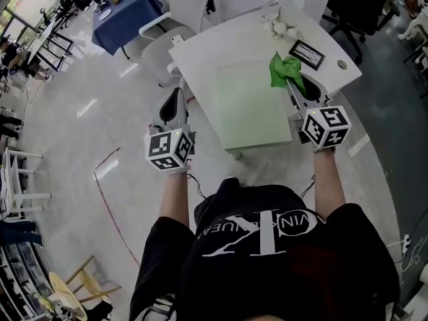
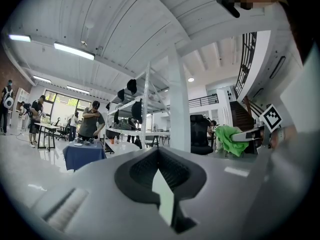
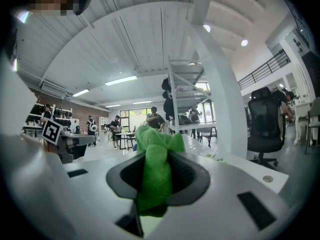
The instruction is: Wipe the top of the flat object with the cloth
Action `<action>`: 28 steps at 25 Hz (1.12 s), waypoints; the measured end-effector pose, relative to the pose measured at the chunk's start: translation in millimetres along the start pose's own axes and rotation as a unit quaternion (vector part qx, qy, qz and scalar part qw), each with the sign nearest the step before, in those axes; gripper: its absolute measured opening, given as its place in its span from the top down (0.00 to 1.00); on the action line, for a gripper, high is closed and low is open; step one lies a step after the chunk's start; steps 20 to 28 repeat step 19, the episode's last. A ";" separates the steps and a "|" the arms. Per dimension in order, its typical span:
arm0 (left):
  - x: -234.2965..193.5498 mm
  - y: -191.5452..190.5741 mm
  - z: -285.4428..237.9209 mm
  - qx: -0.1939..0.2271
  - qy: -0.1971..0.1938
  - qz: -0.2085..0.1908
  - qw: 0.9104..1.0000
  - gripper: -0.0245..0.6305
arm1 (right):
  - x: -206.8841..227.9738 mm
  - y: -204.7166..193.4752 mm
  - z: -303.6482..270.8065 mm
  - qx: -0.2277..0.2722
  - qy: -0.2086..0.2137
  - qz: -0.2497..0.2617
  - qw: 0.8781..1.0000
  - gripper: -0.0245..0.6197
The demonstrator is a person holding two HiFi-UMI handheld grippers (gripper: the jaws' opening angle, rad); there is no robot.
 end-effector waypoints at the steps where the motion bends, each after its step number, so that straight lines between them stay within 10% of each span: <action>1: -0.1 -0.3 -0.1 0.000 0.000 0.000 1.000 0.95 | -0.3 -0.3 -0.3 0.000 0.001 0.000 1.000 0.80; 28: -1.9 -0.1 3.6 0.001 0.009 -0.001 1.000 0.95 | -2.9 -3.5 -3.0 0.004 0.014 -0.011 1.000 0.80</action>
Point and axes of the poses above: the fingertips, and each gripper's own axes: z backward along the fingers, x to its right, y out of its top, the point moved 3 cm from there along z, backward along the fingers, and after that the axes turned 9 degrees about z, right-handed, at the moved point
